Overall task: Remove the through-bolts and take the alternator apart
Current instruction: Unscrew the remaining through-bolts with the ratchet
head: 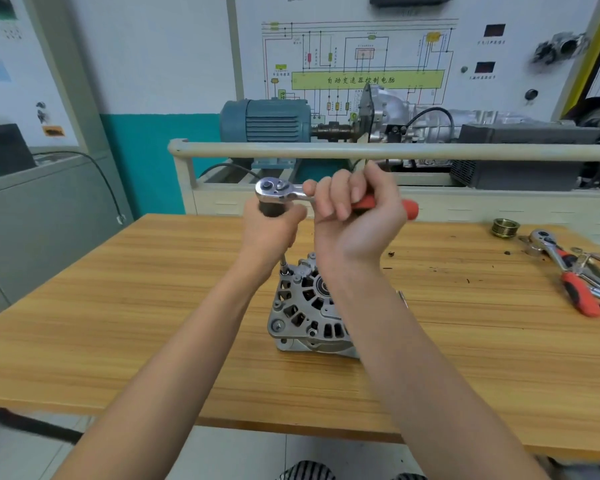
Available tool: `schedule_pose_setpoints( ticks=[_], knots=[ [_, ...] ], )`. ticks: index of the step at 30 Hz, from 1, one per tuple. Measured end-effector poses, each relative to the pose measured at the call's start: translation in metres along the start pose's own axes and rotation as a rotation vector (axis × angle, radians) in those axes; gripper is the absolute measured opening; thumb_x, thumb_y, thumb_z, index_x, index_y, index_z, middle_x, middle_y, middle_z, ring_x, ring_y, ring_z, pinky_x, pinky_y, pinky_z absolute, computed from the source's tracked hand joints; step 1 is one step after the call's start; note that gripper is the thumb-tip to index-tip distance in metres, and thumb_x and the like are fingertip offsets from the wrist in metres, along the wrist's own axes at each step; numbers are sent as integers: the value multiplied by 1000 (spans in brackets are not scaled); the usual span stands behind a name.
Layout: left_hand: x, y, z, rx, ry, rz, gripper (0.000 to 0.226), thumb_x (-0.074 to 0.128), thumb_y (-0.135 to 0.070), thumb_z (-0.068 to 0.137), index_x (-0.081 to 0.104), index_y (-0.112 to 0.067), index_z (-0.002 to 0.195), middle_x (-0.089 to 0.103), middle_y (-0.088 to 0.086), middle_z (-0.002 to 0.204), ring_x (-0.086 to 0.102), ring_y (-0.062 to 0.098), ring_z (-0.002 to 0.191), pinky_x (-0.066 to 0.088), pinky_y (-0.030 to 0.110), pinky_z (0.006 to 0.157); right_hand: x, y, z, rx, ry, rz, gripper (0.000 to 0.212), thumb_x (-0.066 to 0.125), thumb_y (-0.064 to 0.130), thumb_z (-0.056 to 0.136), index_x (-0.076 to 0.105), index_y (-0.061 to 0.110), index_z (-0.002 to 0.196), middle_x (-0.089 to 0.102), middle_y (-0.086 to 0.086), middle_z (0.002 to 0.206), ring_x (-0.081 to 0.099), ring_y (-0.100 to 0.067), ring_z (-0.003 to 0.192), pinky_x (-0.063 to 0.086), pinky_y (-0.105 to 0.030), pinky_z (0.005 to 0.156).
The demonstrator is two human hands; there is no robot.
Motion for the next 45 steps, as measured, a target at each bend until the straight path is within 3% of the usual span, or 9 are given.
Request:
schedule_pose_setpoints(
  ticks=[5,11,14,21,26,30,36,40,45],
  knots=[
    [3,0,-3,-3,-122,-60,17,57,5,80,50,3,64,40,5,54,33,19,52,26,28,49,1,0,-8,-107,115,-65,46,36,12,89,39,16,43,31,0,38,34,-17,38,41,-31,57],
    [-5,-8,4,-14,428,-97,36,62,-3,72,44,-18,44,34,-4,41,26,16,40,22,29,47,3,9,43,447,-36,81,52,32,15,93,35,14,40,25,4,34,25,-12,29,41,-20,41],
    [0,-6,7,-55,443,-127,39,61,-4,72,41,-19,41,32,-4,40,22,14,39,18,25,45,2,9,54,550,-81,144,51,34,15,92,34,14,41,25,6,33,25,-11,26,39,-17,39],
    [4,2,2,-31,-42,-198,17,57,-7,61,42,-12,56,35,-6,40,27,9,36,24,17,40,-3,0,10,40,51,-5,48,35,13,93,38,16,44,30,3,37,32,-15,37,42,-29,55],
    [3,2,-4,-40,-275,-241,19,59,-4,70,47,-16,62,44,8,69,36,21,69,30,29,57,8,-10,-16,-314,270,-279,31,35,3,85,42,17,58,38,-2,42,37,-19,46,39,-38,61],
    [-5,1,-1,-19,-10,-167,30,61,-7,65,49,-25,43,40,-8,44,32,9,41,27,20,44,8,0,8,2,157,-125,47,36,10,91,37,14,44,30,1,36,31,-15,36,39,-30,55],
    [-7,-4,3,37,418,-137,33,68,-15,66,46,-23,41,36,-9,39,27,11,37,23,21,43,7,7,48,507,-62,13,50,34,15,91,34,15,41,23,6,35,23,-11,29,39,-21,44],
    [-2,0,4,-16,169,-150,35,58,-7,66,43,-22,38,35,-8,36,26,9,34,24,17,41,4,2,40,331,-92,30,49,35,14,92,35,17,43,24,6,36,24,-12,30,39,-22,44],
    [2,-1,-3,10,-248,-201,8,56,-10,64,48,-8,66,40,7,57,32,19,55,26,23,50,5,-10,-5,-182,182,-159,37,37,9,87,39,17,50,34,0,38,34,-17,40,40,-34,59]
  ],
)
Point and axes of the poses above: each hand's wrist, its own z-axis towards the middle knuckle, its own x-axis out of the palm, y = z × x, the point moved 3 cm from there along z, towards the middle knuckle
